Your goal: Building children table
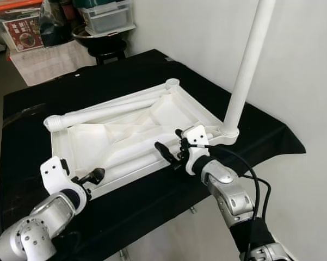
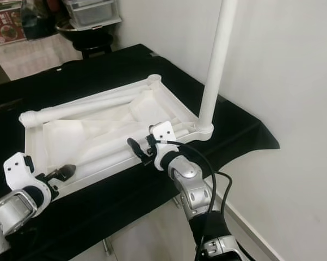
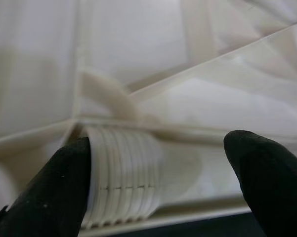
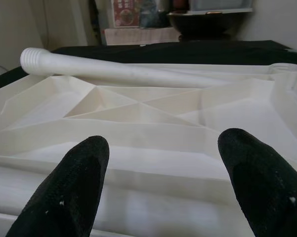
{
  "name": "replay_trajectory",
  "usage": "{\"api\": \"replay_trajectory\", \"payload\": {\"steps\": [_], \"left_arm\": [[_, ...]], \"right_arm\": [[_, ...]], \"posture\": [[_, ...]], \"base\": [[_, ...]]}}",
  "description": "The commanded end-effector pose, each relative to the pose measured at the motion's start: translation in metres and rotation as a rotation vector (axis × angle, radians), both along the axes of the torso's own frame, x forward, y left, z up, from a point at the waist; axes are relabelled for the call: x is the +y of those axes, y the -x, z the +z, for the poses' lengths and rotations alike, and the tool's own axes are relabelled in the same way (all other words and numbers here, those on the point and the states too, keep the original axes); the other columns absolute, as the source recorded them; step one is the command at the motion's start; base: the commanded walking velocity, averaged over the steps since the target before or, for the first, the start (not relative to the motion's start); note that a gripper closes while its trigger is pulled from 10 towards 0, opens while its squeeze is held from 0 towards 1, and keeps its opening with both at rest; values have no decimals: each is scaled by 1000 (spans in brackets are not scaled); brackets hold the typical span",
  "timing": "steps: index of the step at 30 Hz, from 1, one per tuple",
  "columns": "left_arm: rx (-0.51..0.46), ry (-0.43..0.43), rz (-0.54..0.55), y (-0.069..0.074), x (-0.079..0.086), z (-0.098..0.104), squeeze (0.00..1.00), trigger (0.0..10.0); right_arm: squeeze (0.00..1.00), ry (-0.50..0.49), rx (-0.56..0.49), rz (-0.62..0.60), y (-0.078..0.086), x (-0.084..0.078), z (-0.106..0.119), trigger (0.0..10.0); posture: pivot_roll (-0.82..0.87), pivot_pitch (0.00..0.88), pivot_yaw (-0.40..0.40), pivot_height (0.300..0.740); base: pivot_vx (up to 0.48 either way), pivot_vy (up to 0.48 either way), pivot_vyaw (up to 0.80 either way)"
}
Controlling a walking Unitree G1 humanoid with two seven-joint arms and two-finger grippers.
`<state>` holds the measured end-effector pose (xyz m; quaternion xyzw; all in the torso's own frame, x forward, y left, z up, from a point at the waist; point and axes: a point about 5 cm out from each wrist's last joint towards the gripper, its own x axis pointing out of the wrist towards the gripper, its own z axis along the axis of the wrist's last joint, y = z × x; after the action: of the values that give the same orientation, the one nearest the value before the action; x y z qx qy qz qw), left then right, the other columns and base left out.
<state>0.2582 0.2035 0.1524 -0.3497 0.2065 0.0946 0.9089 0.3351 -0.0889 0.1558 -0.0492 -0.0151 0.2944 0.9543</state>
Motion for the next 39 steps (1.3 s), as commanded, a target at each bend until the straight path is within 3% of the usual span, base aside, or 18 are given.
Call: {"api": "replay_trajectory", "payload": {"steps": [1, 8, 16, 19, 21, 39], "left_arm": [[37, 106, -13, 4, -17, -16, 0, 10000], [-1, 192, -58, -2, -25, -13, 0, 10000], [-58, 353, -193, -1, -50, -5, 0, 10000], [-60, 364, -199, 0, -51, -5, 0, 10000], [-69, 430, -232, 2, -59, -3, 0, 10000], [27, 451, -308, 20, -71, -14, 0, 10000]], "right_arm": [[0, -11, 15, 11, 2, 2, -2, 10000], [0, -12, 17, 12, 3, 3, -2, 10000], [0, -13, 19, 12, 4, 2, -3, 10000], [0, -13, 20, 11, 4, 2, -3, 10000], [0, -11, 20, 11, 4, 2, -3, 10000], [0, -13, 20, 10, 3, 1, -1, 10000]], "posture": [[-67, 116, 57, 740], [-69, 110, 61, 740], [-71, 103, 68, 740], [-73, 101, 68, 740], [-75, 105, 66, 740], [-72, 121, 69, 740]], "base": [[0, 0, 0], [0, 0, 0], [0, 0, 0], [0, 0, 0], [0, 0, 0], [0, 0, 0]]}}
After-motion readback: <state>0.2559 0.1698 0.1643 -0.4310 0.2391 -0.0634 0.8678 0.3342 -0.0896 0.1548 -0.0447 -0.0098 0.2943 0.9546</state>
